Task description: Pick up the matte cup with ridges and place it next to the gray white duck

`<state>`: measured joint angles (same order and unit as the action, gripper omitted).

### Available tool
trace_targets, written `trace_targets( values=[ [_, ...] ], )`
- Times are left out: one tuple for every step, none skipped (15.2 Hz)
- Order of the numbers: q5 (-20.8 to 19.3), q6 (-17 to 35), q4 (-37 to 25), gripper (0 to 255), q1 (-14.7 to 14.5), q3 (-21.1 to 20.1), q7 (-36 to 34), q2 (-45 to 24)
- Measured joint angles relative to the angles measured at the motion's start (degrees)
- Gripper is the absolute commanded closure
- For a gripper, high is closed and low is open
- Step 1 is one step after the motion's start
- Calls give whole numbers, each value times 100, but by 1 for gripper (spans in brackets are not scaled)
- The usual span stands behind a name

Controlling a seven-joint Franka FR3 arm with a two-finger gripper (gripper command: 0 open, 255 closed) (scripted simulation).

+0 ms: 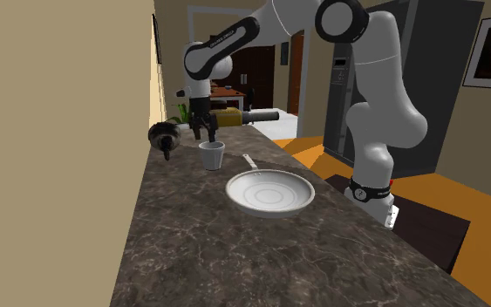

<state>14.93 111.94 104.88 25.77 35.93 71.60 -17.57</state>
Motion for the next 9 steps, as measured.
trace_targets(
  values=[
    [-46, -101, -50, 0, -21, 14, -42, 67],
    [-95, -255, -161, 0, -22, 36, -70, 128],
    [-100, -367, -282, 0, 2, 46, -67, 117],
    [-103, -412, -328, 0, 10, 50, -67, 113],
    [-105, -434, -347, 0, 13, 52, -67, 113],
    [-108, -450, -362, 0, 14, 52, -69, 114],
    [-109, -458, -367, 0, 15, 54, -69, 115],
    [-110, -461, -370, 0, 15, 54, -69, 115],
    [-110, -463, -371, 0, 15, 54, -69, 116]
  ],
)
